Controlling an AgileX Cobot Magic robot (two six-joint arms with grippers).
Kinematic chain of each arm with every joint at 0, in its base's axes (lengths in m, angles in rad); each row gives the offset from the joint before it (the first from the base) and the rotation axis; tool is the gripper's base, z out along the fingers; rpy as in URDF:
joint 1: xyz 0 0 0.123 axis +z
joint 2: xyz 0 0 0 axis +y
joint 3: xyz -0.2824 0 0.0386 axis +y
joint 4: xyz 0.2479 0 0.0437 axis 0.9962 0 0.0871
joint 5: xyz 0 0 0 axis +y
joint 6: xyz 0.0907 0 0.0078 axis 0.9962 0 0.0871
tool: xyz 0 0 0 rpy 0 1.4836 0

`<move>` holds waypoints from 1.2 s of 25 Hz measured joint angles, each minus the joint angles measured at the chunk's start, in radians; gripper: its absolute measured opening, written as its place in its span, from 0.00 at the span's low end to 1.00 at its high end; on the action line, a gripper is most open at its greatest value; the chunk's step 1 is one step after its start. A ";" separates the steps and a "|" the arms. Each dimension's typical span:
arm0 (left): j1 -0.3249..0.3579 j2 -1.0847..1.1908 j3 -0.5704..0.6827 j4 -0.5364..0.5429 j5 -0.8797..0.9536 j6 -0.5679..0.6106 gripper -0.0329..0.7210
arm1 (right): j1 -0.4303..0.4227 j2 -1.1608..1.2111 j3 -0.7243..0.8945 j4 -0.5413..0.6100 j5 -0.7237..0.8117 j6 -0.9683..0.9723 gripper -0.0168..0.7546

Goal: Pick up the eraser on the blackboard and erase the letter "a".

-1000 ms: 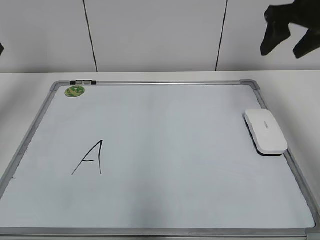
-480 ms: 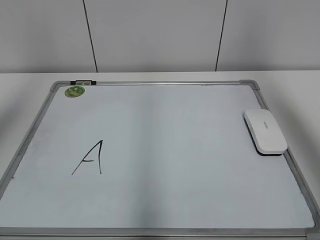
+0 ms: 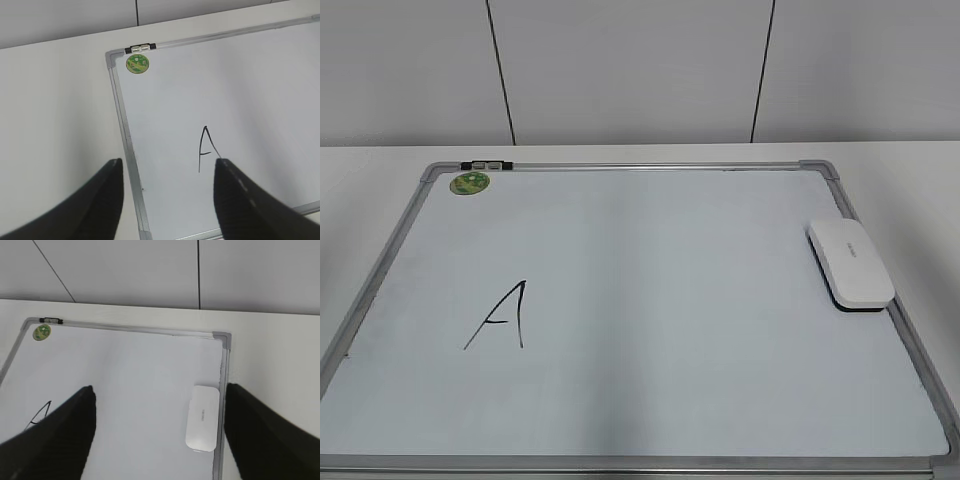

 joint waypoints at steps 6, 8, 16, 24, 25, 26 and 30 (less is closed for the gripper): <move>0.000 -0.226 0.174 0.020 0.006 -0.003 0.59 | 0.000 -0.129 0.116 0.037 0.000 0.010 0.79; 0.000 -0.296 0.231 0.020 0.007 -0.004 0.59 | 0.000 -0.189 0.193 0.040 0.001 0.011 0.79; 0.000 -0.548 0.535 0.020 0.006 -0.004 0.59 | 0.000 -0.457 0.631 -0.017 0.001 0.013 0.79; -0.001 -0.706 0.815 0.020 -0.024 -0.026 0.59 | 0.000 -0.727 0.982 -0.078 -0.040 -0.001 0.79; -0.001 -0.716 0.836 0.020 -0.034 -0.026 0.59 | 0.000 -0.758 1.008 -0.084 -0.050 -0.008 0.79; -0.001 -0.725 0.859 0.020 -0.042 -0.027 0.59 | 0.000 -0.782 1.037 -0.084 -0.061 -0.013 0.78; -0.001 -0.736 0.879 0.029 -0.073 -0.030 0.59 | 0.000 -0.866 1.144 -0.100 -0.080 -0.021 0.78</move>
